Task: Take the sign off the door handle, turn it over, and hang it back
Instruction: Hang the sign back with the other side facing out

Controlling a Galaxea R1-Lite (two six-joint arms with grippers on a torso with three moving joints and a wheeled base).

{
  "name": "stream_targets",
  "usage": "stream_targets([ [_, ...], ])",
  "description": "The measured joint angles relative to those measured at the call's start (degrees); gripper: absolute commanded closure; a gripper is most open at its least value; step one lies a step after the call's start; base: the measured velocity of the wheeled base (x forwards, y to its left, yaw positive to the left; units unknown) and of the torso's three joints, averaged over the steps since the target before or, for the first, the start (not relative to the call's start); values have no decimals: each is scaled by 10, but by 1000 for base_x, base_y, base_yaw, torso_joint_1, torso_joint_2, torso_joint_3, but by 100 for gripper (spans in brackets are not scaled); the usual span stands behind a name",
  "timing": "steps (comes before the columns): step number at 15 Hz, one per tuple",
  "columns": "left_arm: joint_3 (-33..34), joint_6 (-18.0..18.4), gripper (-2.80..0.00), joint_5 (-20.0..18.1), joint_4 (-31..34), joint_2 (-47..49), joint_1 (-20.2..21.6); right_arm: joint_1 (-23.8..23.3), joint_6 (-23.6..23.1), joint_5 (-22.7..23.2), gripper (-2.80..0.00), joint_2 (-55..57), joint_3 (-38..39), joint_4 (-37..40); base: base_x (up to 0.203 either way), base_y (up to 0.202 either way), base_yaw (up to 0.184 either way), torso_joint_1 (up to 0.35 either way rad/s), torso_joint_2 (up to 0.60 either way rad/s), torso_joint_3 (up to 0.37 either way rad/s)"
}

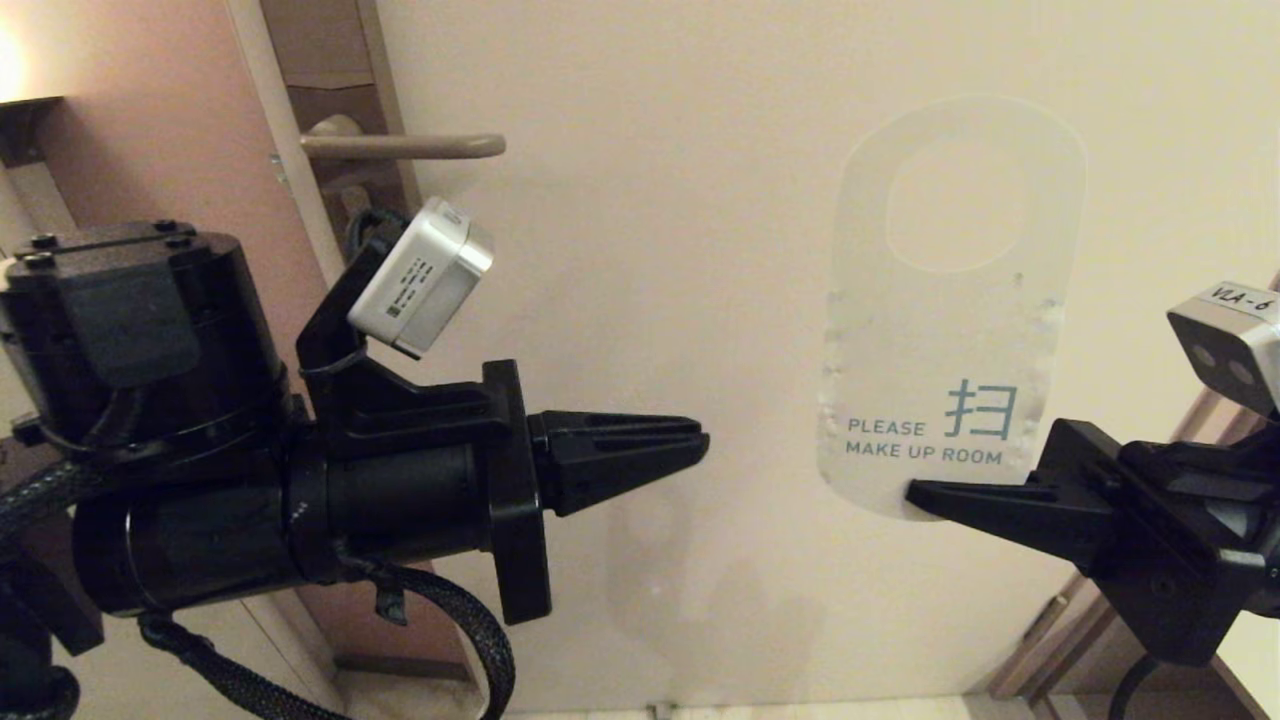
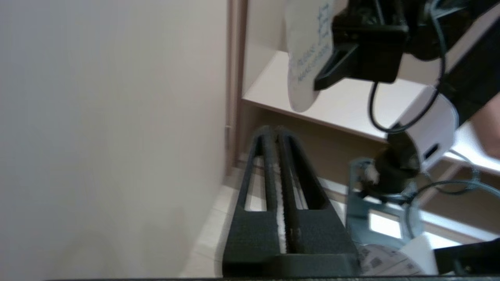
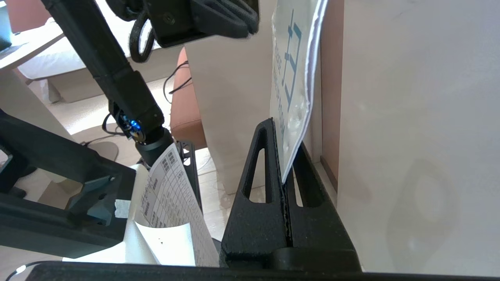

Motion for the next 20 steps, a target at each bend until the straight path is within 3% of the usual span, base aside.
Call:
stream_targets([
  [2, 14, 20, 0, 51, 0, -19, 0, 0, -1, 0, 0, -2, 0, 0, 0, 0, 0, 0, 0, 0],
  [6, 72, 76, 0, 238, 1, -64, 1, -9, -11, -9, 0, -8, 6, 0, 0, 0, 0, 0, 0, 0],
  [8, 116, 85, 0, 325, 1, -101, 2, -25, -12, -17, 0, -19, 17, 0, 0, 0, 0, 0, 0, 0],
  [12, 197, 89, 0, 453, 4, -190, 19, -85, -13, -18, 0, -49, 53, 1, 0, 0, 0, 0, 0, 0],
  [14, 236, 89, 0, 490, 6, -230, 47, -121, -13, -24, 0, -66, 71, 1, 0, 0, 0, 0, 0, 0],
  [20, 329, 91, 0, 502, 8, -314, 201, -211, -31, -53, 0, -104, 110, 3, 0, 0, 0, 0, 0, 0],
])
